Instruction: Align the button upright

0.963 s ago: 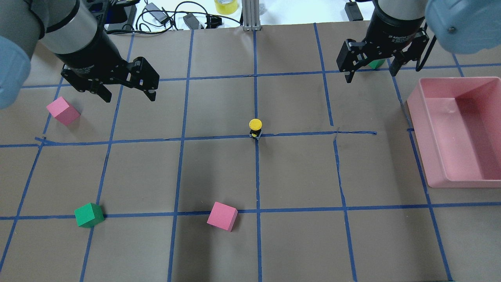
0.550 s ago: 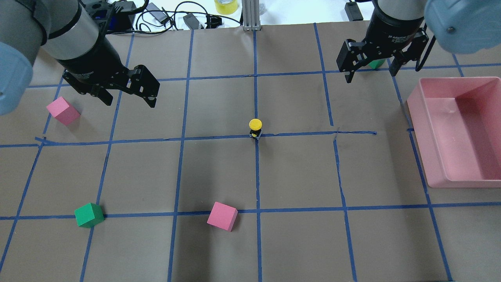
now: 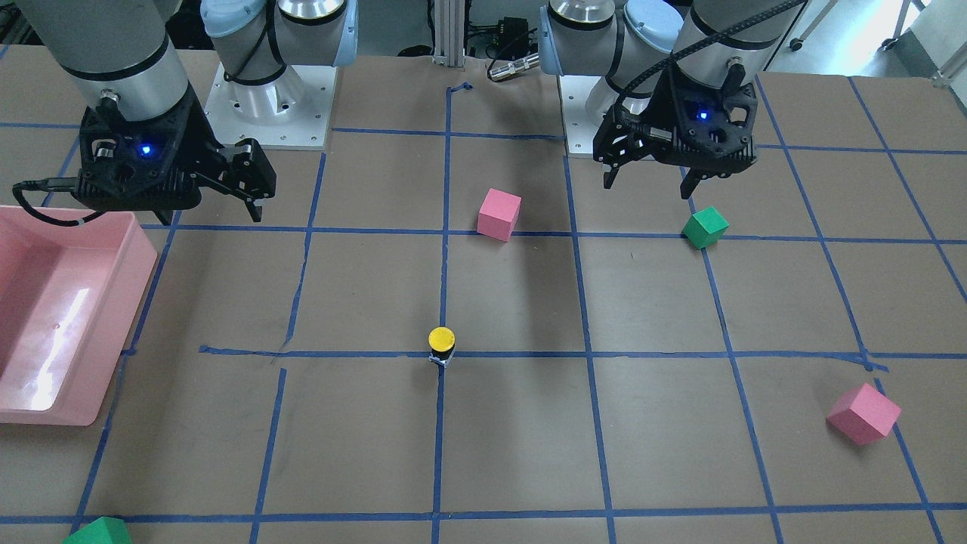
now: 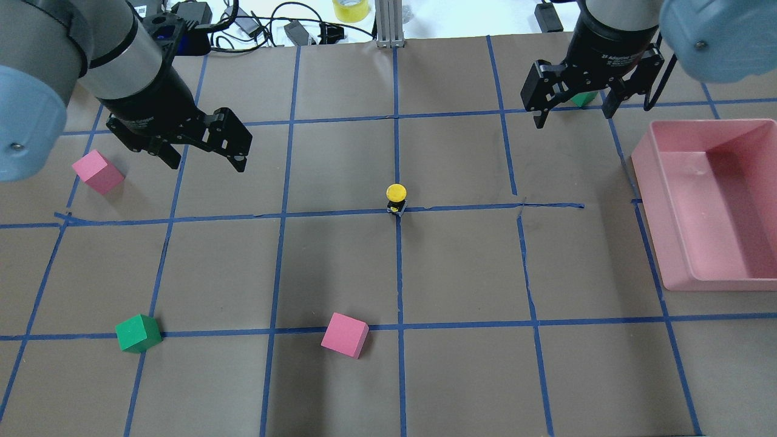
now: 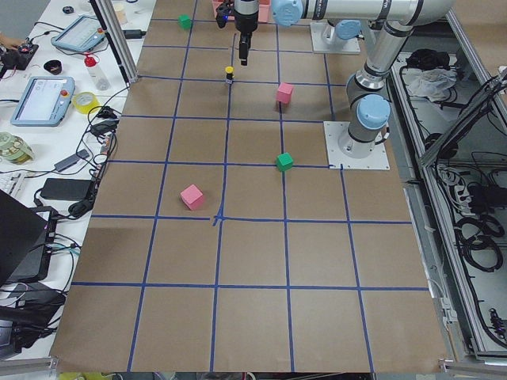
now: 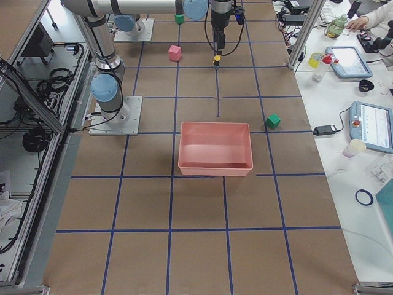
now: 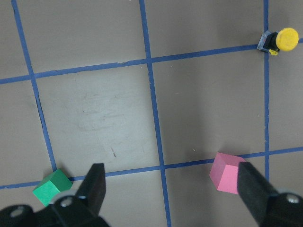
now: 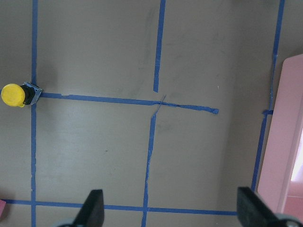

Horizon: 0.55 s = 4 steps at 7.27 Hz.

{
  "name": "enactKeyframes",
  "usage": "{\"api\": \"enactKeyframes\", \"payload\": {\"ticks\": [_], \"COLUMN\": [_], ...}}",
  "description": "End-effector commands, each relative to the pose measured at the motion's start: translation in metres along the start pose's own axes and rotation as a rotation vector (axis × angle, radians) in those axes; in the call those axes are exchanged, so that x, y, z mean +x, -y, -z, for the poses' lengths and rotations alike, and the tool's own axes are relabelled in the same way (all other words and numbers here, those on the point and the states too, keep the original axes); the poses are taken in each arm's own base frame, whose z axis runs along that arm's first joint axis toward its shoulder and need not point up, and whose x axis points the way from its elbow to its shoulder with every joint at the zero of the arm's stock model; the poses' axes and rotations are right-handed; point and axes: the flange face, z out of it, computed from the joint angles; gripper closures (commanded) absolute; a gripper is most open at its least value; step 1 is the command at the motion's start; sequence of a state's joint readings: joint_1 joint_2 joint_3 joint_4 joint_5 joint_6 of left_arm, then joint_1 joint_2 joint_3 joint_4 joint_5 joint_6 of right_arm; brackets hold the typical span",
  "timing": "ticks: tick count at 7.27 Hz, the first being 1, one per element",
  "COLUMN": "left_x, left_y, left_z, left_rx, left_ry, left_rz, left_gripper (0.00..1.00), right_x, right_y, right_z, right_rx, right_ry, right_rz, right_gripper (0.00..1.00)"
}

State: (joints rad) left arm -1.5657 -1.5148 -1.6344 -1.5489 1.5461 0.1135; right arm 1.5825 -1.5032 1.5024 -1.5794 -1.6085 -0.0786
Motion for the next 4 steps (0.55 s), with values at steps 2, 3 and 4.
{"api": "enactKeyframes", "payload": {"ticks": [2, 3, 4], "left_x": [-0.0006, -0.0006, -0.0006], "left_y": [-0.0001, -0.0001, -0.0006], "left_z": [0.0001, 0.0001, 0.0008], "left_rx": [0.001, 0.001, 0.002], "left_ry": [0.002, 0.002, 0.002], "left_rz": [0.001, 0.003, 0.001], "left_gripper": [0.0, 0.0, 0.0], "right_x": [-0.0011, -0.0005, -0.0025], "right_y": [-0.0035, -0.0037, -0.0038], "right_z": [0.0059, 0.0056, 0.0058], "right_rx": [0.011, 0.008, 0.01], "right_ry": [0.006, 0.008, 0.012], "right_rz": [0.001, 0.002, 0.011], "right_gripper": [0.0, 0.0, 0.0]}}
